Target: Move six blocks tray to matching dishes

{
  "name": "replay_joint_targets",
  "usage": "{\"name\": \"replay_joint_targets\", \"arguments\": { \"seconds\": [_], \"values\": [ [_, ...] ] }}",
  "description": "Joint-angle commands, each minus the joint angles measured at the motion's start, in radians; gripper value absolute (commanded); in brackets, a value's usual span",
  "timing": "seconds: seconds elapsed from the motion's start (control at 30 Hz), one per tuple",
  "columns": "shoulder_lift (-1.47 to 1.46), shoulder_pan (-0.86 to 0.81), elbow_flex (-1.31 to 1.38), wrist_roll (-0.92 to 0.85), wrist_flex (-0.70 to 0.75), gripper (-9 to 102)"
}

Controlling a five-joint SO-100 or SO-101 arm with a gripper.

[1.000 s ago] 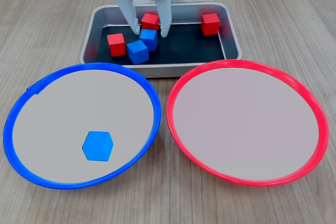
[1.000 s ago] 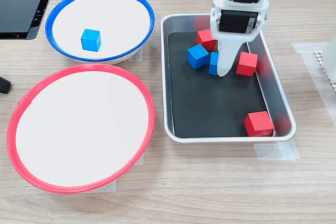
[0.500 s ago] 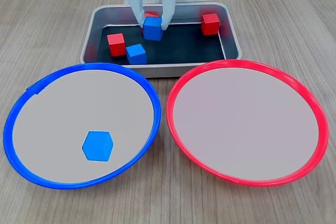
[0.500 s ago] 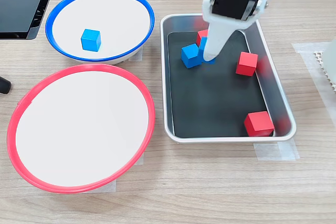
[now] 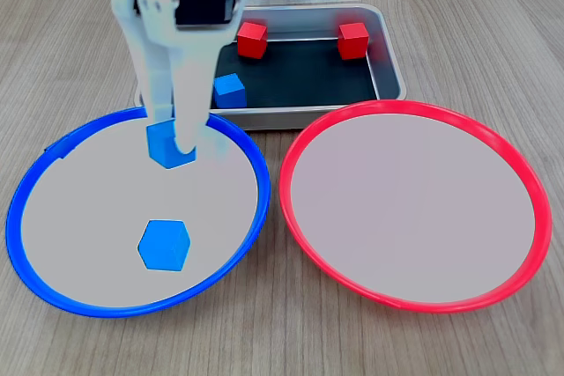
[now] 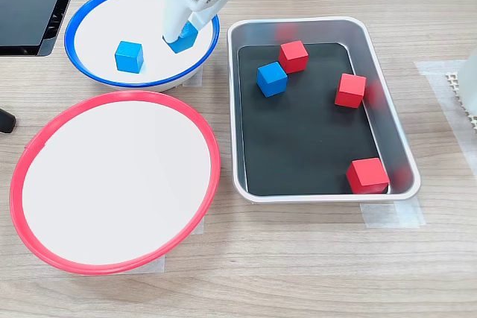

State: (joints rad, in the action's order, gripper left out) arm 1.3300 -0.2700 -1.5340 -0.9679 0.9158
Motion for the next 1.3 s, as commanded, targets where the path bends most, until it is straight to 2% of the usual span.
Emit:
{"name": "replay_joint_targets", "arguments": {
  "seconds": [0.0, 0.07, 0.17, 0.2, 0.23, 0.37, 0.4, 0.5, 0.67, 0.77, 1.27],
  "values": [
    [0.000, -0.020, 0.041, -0.003, -0.037, 22],
    [0.020, -0.020, 0.038, 0.021, -0.028, 26],
    [0.104, -0.011, 0.028, 0.094, 0.055, 18],
    [0.137, -0.008, 0.020, 0.120, 0.086, 6],
    [0.172, -0.006, 0.012, 0.153, 0.126, 0],
    [0.360, 0.000, -0.132, 0.215, 0.354, 0],
    [0.390, 0.002, -0.187, 0.225, 0.364, 0],
    [0.426, 0.005, -0.324, 0.273, 0.350, 1],
    [0.408, 0.037, -0.413, 0.362, 0.311, 16],
    [0.390, 0.061, -0.425, 0.399, 0.287, 20],
    [0.278, -0.003, -0.449, 0.276, 0.141, 16]
  ]
}}
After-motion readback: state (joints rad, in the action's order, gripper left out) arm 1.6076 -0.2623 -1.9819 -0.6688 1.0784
